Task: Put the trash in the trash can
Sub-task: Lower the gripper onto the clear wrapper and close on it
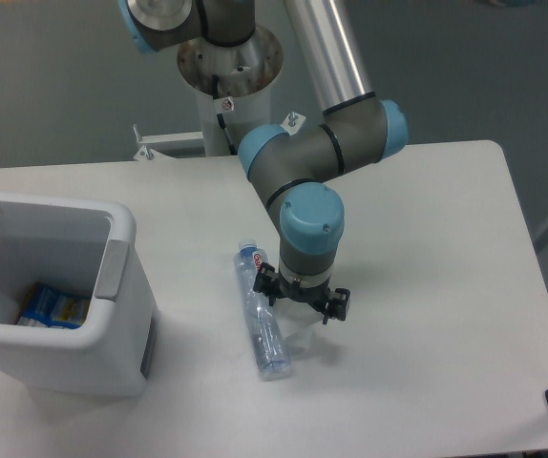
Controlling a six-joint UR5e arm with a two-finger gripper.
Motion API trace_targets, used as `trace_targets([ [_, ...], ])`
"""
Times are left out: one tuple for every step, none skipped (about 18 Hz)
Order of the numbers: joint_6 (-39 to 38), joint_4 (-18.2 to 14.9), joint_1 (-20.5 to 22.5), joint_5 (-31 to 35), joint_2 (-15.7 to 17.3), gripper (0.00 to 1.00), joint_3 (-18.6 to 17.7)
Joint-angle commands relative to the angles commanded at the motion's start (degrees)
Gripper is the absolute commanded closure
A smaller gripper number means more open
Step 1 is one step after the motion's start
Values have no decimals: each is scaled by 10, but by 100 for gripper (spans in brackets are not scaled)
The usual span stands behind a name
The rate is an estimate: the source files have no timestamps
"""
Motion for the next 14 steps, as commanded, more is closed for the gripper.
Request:
trace_targets([
  [0,0,-3,1,0,15,-2],
  [0,0,-3,1,1,24,-4],
  [0,0,-3,1,2,35,-4],
  [-2,0,-3,1,3,47,-4],
  [-6,0,-3,0,4,57,-3],
  [-11,0,-3,-3,5,66,-1],
  [-18,-1,-3,-4,6,72,1],
  [-21,-1,-3,-4,6,79,2],
  [-21,-1,-3,-5,8,82,3],
  [-21,-1,-3,-5,11,84,2],
  [-20,-2,-3,-5,11,84,3],
  [-20,-2,-1,-5,13,84,4],
  [-20,-2,-1,-5,14,84,4],
  [-20,-2,-1,-5,15,84,4],
])
